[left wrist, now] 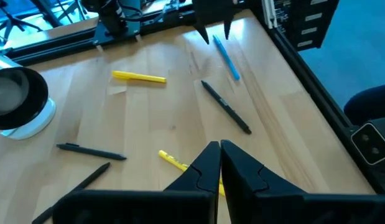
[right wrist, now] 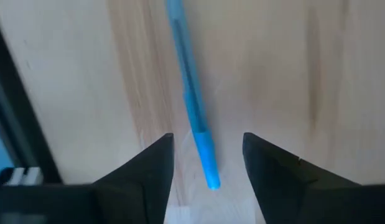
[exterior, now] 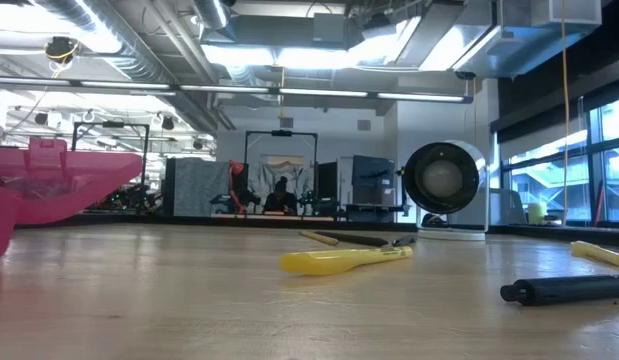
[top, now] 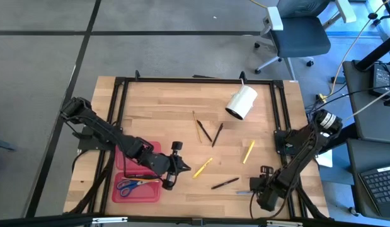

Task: Pick & place school supplies into a supply box
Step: Put the blue pen into the red supply box

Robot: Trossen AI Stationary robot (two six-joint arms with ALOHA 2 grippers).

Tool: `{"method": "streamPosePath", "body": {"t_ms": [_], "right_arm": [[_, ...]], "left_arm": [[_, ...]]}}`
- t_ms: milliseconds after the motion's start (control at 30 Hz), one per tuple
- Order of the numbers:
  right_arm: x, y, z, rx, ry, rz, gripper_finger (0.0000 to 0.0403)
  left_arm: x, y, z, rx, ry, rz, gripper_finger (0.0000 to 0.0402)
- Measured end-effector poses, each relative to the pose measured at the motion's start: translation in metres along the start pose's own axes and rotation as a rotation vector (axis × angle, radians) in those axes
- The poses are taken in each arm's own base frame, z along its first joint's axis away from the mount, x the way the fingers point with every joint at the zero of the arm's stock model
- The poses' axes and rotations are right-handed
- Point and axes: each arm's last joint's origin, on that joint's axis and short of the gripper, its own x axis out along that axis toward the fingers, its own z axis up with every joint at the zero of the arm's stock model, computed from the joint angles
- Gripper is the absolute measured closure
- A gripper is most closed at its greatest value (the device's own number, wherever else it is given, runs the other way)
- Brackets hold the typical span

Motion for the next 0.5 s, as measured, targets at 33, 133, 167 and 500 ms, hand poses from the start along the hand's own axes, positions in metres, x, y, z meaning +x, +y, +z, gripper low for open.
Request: {"method": "streamPosePath", "body": {"t_ms": [33,133,167,500], "right_arm": [[0.003,0.001,0.0,-0.009,0.004,-0.003,0.0209],[0.012,0.002,0.001,-0.042,0.027,-0.019,0.0209],[0.015,0.002,0.001,-0.054,0.034,-0.031,0.0209],[0.028,0.002,-0.003,-0.126,0.066,-0.102,0.0243]], "left_arm": [[0.0,0.0,0.0,0.0,0.0,0.0,0.0394],[0.0,0.0,0.0,0.0,0.0,-0.001,0.0398],[0.0,0.0,0.0,0.0,0.0,-0.001,0.0399],[0.0,0.0,0.0,0.0,0.0,0.0,0.0394]]}}
